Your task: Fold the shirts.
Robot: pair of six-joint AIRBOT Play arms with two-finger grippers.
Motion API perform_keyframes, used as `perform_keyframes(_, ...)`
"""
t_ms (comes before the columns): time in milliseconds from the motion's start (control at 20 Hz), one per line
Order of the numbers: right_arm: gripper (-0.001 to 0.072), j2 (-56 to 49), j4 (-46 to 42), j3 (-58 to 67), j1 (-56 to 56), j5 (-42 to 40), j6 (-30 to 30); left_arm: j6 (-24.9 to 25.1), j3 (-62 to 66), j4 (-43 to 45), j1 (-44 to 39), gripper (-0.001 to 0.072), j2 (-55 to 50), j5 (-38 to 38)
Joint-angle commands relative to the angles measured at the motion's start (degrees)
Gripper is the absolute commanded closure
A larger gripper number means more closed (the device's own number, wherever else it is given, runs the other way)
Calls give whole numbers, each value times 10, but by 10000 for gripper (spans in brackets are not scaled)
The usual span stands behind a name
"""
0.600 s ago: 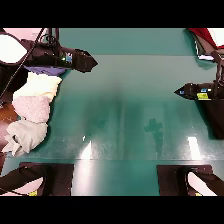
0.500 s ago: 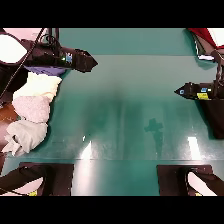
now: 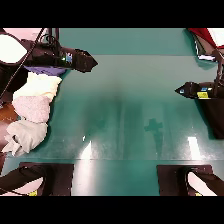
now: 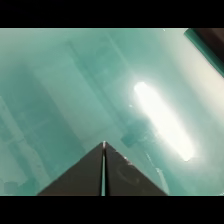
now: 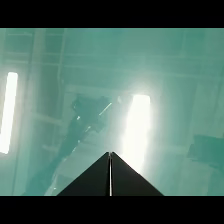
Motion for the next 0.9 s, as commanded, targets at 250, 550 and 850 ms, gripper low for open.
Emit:
perform_keyframes(250, 692, 0, 0, 0, 0, -1, 0, 0, 0, 28, 0, 616, 0, 58)
perform_keyframes(550, 692, 0, 5, 0, 1, -1, 0, -146, 0, 307, 90, 182, -53, 120)
perform_keyframes(850, 692, 0, 5, 0, 1, -1, 0, -146, 0, 307, 250, 180, -205, 170)
